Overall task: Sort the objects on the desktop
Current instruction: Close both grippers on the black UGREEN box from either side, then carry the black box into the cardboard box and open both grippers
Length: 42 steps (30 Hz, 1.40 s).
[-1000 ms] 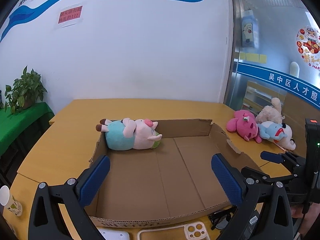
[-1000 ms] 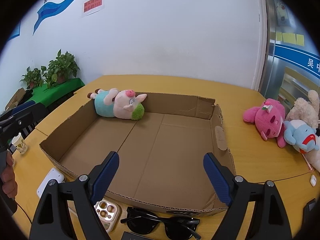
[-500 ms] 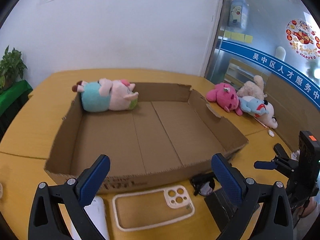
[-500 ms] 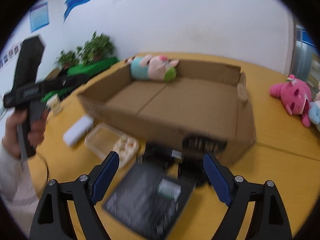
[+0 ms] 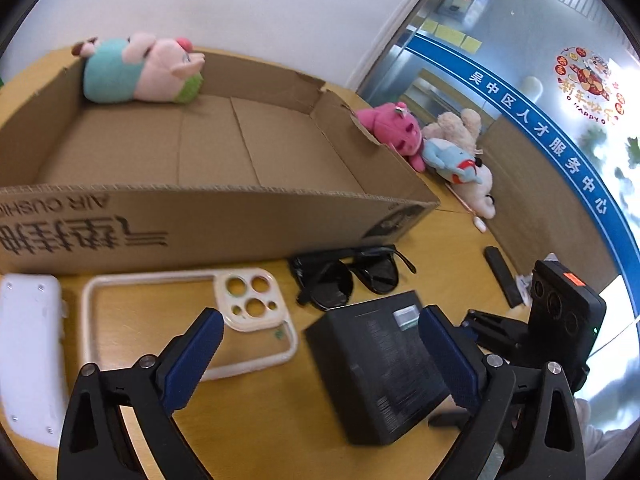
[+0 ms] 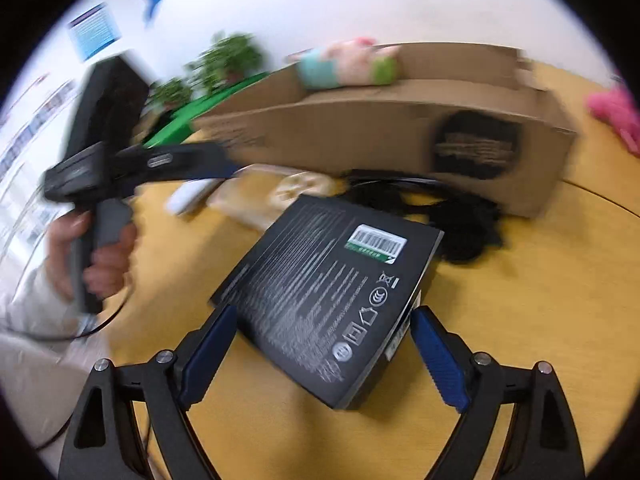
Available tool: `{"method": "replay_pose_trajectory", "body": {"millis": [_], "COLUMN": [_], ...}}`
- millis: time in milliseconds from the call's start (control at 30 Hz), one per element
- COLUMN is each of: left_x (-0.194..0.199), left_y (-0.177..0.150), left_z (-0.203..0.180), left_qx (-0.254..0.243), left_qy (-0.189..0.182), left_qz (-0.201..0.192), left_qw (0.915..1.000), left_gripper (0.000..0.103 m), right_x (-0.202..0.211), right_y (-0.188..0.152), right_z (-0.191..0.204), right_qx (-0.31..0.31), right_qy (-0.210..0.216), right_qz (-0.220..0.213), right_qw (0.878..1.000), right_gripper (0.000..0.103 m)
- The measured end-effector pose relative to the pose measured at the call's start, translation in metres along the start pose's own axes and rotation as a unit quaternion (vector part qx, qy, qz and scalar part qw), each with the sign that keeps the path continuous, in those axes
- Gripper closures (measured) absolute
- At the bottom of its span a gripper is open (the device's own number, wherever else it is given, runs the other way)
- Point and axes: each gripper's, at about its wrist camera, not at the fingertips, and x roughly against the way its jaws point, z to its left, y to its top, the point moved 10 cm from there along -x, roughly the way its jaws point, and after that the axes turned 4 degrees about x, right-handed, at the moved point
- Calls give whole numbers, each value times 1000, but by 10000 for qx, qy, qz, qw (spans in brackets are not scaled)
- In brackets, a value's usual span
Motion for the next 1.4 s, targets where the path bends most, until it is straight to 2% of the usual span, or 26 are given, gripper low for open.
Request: {"method": "replay_pose_trajectory", "body": {"millis": [33, 200, 267, 333, 367, 433, 567, 700, 833, 1000, 1200, 1400], "left_x": [-3, -15, -22, -31, -35, -33, -29, -11, 18, 54, 96, 116], "left_y": [-3, -21, -30, -39, -43, -42, -38, -19, 16, 85, 184, 279], "left_z": [0, -6, -11, -15, -15, -15, -21, -31, -45, -64, -88, -100], "left_qx": [45, 100, 96, 126, 160, 211, 77, -118, -272, -663, -1117, -1281], "left_qy": [-41, -194, -312, -385, -358, -333, -144, 44, 18, 32, 65, 189], "left_qz": [50, 379, 549, 767, 837, 700, 567, 214, -295, -927, -1675, -2106], "left_qw": [10000, 9990, 9980, 9962, 9957, 9968, 9983, 9997, 9992, 9935, 9795, 9689], "left_gripper": [6, 12, 24, 35, 34, 34, 37, 37, 37, 37, 37, 37], "right_x": [1, 1, -4, -14, -18, -25, -24, -14, 9, 37, 73, 97], "right_y": [0, -9, -9, -12, -13, -13, -12, 3, 38, 107, 200, 297], "right_z": [10, 3, 9, 16, 17, 14, 16, 21, 29, 30, 26, 5], "right_qx": [123, 8, 7, 231, 297, 316, 308, 421, 588, 1125, 1727, 2178], "right_qy": [130, 0, 85, -42, -136, -346, -440, -622, -745, -1032, -1333, -1504], "right_qz": [-42, -6, 10, 130, 178, 198, 108, -133, -552, -996, -1517, -1728], "right_qw": [9998, 10000, 10000, 9996, 9993, 9987, 9985, 9971, 9940, 9832, 9641, 9487], "right_gripper": [13, 13, 13, 13, 13, 12, 14, 16, 16, 16, 16, 16]}}
